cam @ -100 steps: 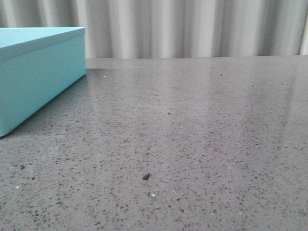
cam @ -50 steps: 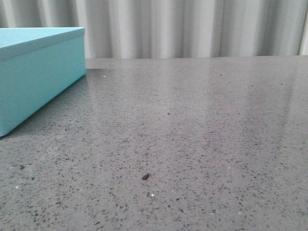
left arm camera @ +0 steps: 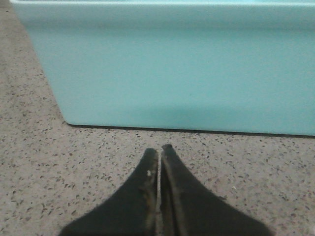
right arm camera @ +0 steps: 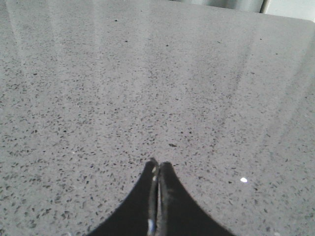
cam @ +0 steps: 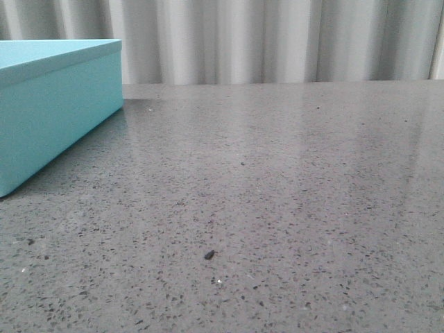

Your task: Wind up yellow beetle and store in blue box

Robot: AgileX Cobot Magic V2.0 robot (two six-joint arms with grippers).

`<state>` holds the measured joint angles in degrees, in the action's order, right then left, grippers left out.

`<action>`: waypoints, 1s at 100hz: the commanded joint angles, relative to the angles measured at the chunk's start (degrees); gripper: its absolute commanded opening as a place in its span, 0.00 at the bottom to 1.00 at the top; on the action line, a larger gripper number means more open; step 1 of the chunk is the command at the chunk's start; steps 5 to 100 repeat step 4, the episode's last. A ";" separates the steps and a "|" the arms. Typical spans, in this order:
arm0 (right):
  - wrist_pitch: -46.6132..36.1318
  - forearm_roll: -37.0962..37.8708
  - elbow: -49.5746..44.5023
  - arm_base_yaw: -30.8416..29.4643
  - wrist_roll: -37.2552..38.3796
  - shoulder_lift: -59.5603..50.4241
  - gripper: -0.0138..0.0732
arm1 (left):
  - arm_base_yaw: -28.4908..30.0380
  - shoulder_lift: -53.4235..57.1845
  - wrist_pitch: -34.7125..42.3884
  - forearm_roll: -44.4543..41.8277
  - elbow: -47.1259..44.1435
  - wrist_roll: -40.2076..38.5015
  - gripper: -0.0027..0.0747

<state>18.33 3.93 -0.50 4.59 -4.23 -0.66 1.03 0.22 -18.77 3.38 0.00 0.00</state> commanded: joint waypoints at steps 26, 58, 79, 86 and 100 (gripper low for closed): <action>-1.29 0.56 -1.50 -0.28 0.18 -1.08 0.10 | 0.03 1.75 2.92 0.77 -1.46 -0.59 0.01; -1.29 0.56 -1.50 -0.28 0.18 -1.08 0.10 | 0.03 1.75 2.92 0.77 -1.46 -0.59 0.01; -1.29 0.56 -1.50 -0.28 0.18 -1.08 0.10 | 0.03 1.75 2.92 0.77 -1.46 -0.59 0.01; -1.29 0.56 -1.50 -0.28 0.18 -1.08 0.10 | 0.03 1.75 2.92 0.77 -1.46 -0.59 0.01; -1.29 0.56 -1.50 -0.28 0.18 -1.08 0.10 | 0.03 1.75 2.92 0.77 -1.46 -0.59 0.01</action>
